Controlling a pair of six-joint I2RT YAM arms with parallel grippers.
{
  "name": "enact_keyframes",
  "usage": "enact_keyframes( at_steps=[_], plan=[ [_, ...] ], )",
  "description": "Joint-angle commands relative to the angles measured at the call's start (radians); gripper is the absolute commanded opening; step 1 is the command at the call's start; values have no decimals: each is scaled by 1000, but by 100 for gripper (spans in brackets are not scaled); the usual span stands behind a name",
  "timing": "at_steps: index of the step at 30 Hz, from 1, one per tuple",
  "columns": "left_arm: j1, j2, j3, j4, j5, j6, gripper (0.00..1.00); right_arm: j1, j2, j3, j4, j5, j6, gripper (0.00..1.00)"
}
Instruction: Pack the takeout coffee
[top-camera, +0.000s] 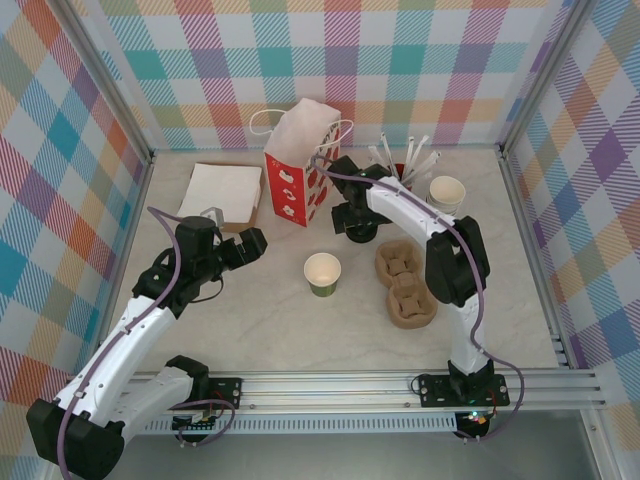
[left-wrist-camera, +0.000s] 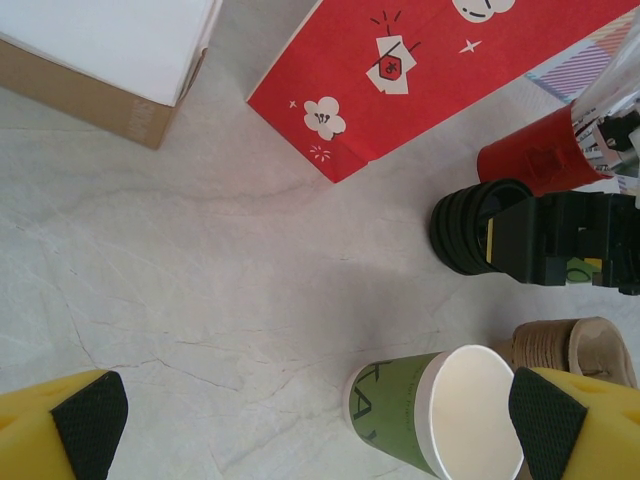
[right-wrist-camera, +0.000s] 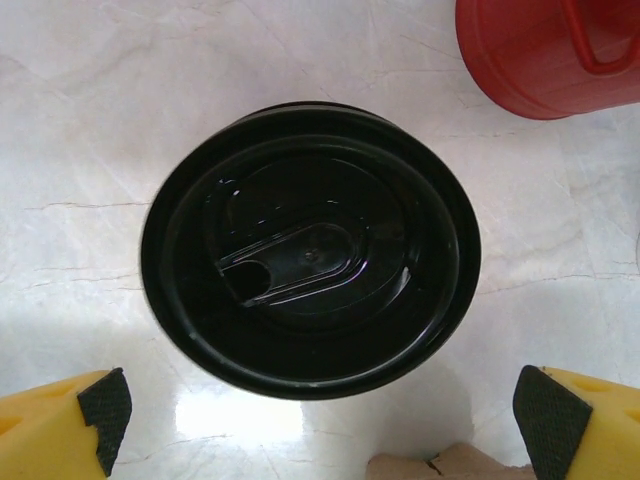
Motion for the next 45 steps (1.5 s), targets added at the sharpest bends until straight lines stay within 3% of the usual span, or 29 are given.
enact_keyframes(
  at_steps=[1, 12, 29, 33, 39, 45],
  plan=[
    [-7, -8, -10, -9, -11, 25, 100, -14, 26, 32, -8, -27, -22, 100],
    [-7, 1, -4, -5, -10, 25, 100, -36, 30, 19, 36, -109, -30, 100],
    [-7, 10, 2, -6, -8, 26, 100, -91, 23, 27, 42, -112, -45, 100],
    [-7, 11, 2, -7, -6, 25, 100, -115, 19, 18, 49, -134, -49, 88],
    [-7, 13, 0, -7, -7, 24, 100, -137, 25, -1, 75, -154, -57, 57],
    [-7, 13, 2, -5, -6, 23, 100, -150, 46, 2, 79, -159, -64, 34]
  ],
)
